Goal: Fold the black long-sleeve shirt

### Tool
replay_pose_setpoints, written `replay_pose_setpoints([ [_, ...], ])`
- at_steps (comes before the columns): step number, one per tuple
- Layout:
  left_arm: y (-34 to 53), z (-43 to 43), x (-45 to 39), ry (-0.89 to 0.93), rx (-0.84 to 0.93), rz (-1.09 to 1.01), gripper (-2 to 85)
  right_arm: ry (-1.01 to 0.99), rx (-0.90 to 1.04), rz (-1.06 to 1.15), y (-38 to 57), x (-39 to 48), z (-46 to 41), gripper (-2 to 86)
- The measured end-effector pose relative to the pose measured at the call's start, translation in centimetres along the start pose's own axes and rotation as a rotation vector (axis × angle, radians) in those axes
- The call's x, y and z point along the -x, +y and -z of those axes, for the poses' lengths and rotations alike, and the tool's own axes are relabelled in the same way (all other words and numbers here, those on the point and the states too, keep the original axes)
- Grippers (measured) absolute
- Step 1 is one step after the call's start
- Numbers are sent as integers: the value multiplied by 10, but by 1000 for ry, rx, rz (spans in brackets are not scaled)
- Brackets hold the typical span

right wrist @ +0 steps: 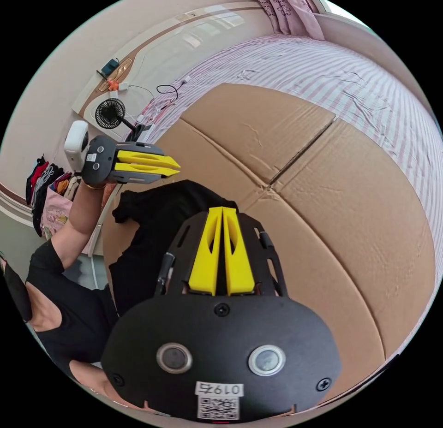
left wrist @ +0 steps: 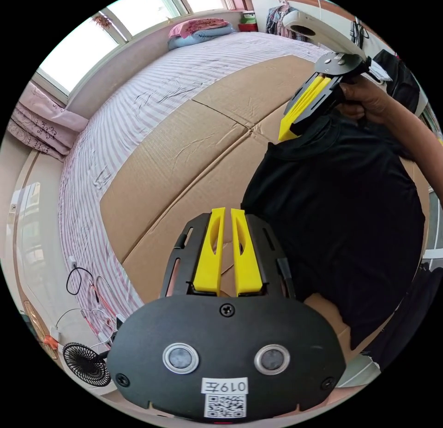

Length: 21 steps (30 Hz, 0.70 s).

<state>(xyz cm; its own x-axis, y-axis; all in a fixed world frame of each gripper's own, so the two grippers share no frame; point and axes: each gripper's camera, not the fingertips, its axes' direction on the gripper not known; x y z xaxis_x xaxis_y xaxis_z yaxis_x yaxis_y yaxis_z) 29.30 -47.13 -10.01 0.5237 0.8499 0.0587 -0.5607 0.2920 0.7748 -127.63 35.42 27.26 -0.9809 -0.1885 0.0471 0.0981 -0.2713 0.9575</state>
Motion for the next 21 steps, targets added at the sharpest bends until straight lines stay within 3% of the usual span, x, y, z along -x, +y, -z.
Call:
replay_pose_setpoints([
  [6,-12,3,-6,4,-7,6,8,21,-54,-5,44,-18,50,1],
  [14,-57,15,-44,219,-245,-101,11,132,20,-69,137,-65,94,65],
  [21,-121,1,-90,348,-254,-183,12,145,58,-85,168,-82,94,73],
])
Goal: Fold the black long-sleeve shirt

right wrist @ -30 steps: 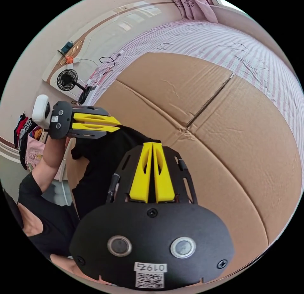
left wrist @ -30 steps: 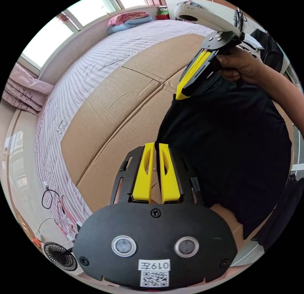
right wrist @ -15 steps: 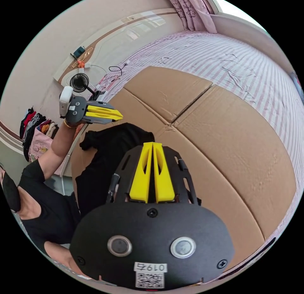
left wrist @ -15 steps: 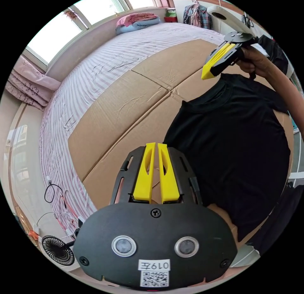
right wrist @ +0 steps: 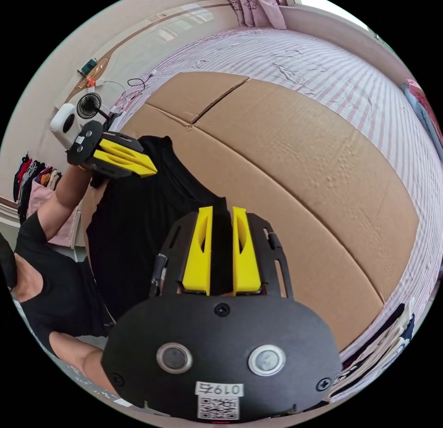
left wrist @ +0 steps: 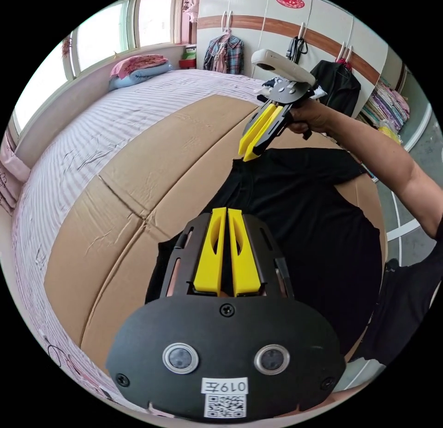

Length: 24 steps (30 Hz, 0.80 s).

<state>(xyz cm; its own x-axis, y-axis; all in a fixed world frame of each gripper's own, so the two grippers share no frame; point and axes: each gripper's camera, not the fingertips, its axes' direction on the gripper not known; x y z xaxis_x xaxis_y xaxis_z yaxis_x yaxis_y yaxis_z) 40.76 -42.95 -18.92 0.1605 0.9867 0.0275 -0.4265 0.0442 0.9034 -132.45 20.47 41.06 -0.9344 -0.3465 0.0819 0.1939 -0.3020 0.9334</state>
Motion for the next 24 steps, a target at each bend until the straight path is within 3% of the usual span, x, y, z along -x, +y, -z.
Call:
replay_pose_setpoints([
  [11,-88,-68,-23,33,107,15,9,21,13,21,24,-12,2,26],
  [24,-123,-85,-8,74,128,106,9,37,-32,-50,62,-43,7,-7],
])
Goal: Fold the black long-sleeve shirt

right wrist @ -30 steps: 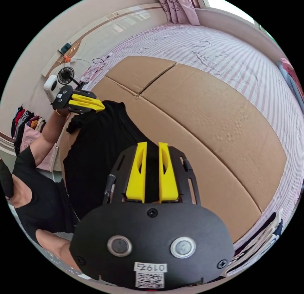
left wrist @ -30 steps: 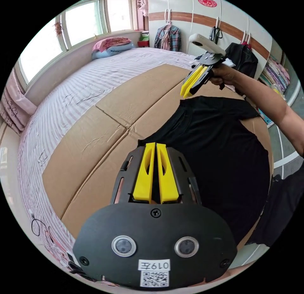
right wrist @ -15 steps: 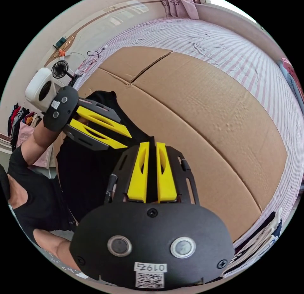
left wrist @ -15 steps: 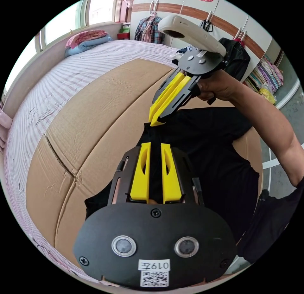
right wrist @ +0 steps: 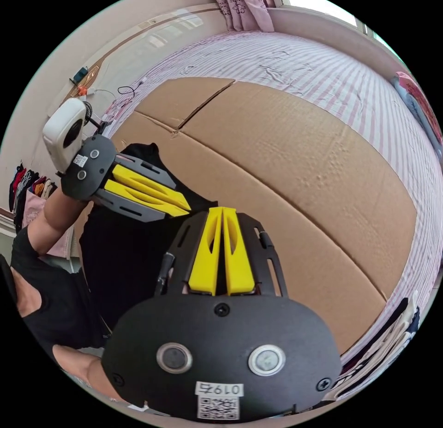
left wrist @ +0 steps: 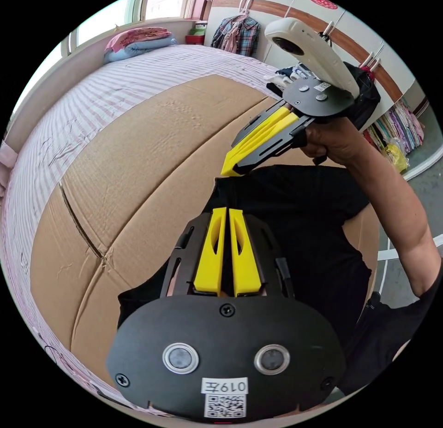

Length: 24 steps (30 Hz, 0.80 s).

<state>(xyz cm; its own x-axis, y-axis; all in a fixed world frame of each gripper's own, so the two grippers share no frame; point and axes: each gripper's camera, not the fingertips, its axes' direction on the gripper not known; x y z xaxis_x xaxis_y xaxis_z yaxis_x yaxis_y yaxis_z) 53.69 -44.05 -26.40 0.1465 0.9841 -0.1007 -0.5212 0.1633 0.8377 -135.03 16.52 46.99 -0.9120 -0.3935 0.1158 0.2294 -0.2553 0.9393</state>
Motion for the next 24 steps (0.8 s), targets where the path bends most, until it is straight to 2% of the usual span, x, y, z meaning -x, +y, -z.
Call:
replay_pose_setpoints([
  [3,-6,-2,0,-3,-6,11,10,-7,-33,-3,13,-5,4,2],
  [5,-9,-3,1,-2,-11,15,10,-44,-67,3,27,-12,14,41],
  [9,-14,-5,1,3,-15,20,10,-88,-23,4,50,-25,19,86],
  [14,-24,-8,-3,-20,-7,14,10,-67,6,-20,78,-41,18,78],
  [20,-33,-8,-5,-37,2,13,12,-75,16,-25,97,-52,14,7],
  [24,-37,-8,-5,-33,-3,25,13,-26,-18,-42,104,-58,20,-5],
])
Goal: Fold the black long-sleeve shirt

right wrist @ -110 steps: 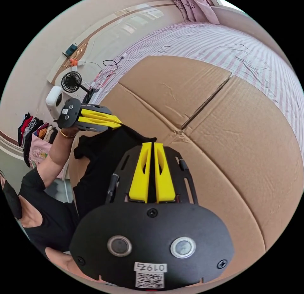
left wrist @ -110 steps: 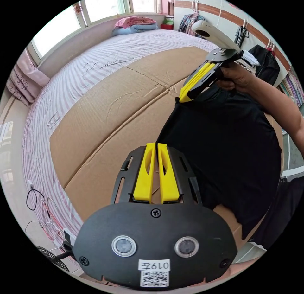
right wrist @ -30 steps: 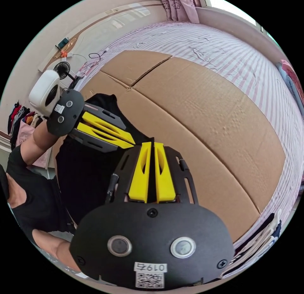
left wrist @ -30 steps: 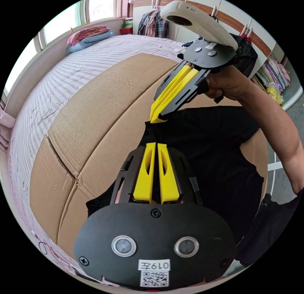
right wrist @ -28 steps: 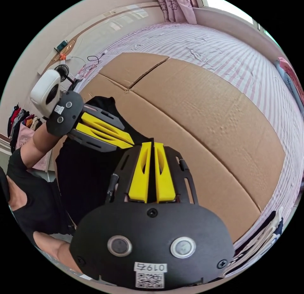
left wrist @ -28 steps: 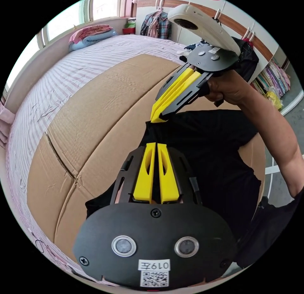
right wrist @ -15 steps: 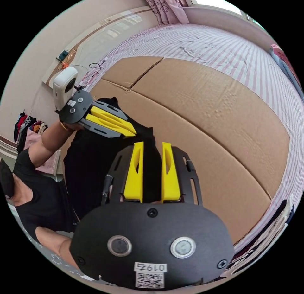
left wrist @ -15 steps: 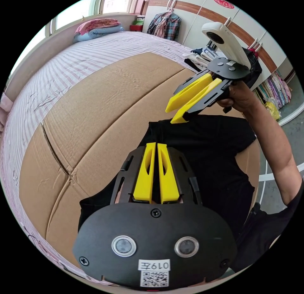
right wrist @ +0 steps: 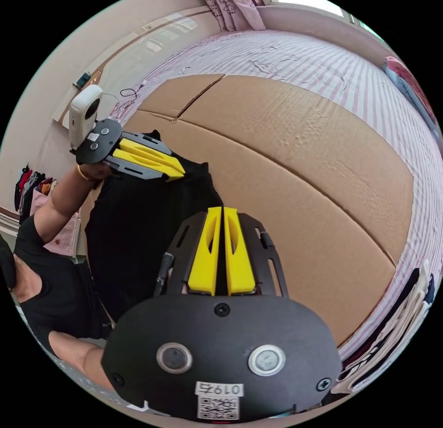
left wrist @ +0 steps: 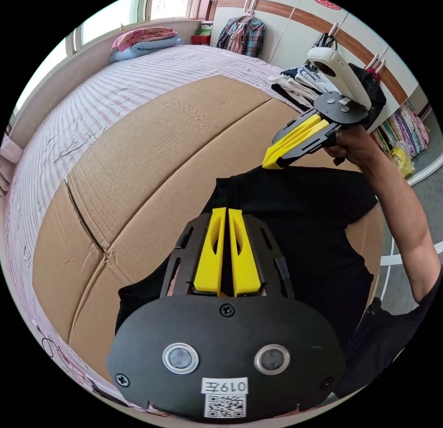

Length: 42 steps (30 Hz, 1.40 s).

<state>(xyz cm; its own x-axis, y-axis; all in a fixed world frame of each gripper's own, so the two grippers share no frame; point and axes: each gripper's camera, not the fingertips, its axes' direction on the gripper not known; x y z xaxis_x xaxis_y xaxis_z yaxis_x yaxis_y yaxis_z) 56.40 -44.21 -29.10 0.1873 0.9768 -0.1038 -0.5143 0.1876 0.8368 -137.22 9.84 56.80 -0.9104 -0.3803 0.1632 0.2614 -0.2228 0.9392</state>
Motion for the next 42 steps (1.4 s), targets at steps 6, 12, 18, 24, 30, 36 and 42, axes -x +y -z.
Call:
replay_pose_setpoints([
  [6,-5,-3,2,-1,-3,30,14,-7,-23,-56,12,-16,-5,0],
  [12,-9,-3,0,-19,3,24,14,-95,-68,-103,28,-34,-1,48],
  [18,-11,-4,2,-21,5,26,14,-143,-34,-107,41,-46,-2,32],
  [24,-11,-3,3,-35,5,32,14,-81,-62,-111,45,-49,-1,-1],
  [30,-9,0,3,-43,18,31,12,-89,-73,-115,47,-51,0,-3],
  [36,-3,3,14,-7,25,53,10,-66,-63,-108,41,-45,1,1],
  [42,5,7,21,9,10,72,10,-42,-44,-99,33,-36,3,23],
])
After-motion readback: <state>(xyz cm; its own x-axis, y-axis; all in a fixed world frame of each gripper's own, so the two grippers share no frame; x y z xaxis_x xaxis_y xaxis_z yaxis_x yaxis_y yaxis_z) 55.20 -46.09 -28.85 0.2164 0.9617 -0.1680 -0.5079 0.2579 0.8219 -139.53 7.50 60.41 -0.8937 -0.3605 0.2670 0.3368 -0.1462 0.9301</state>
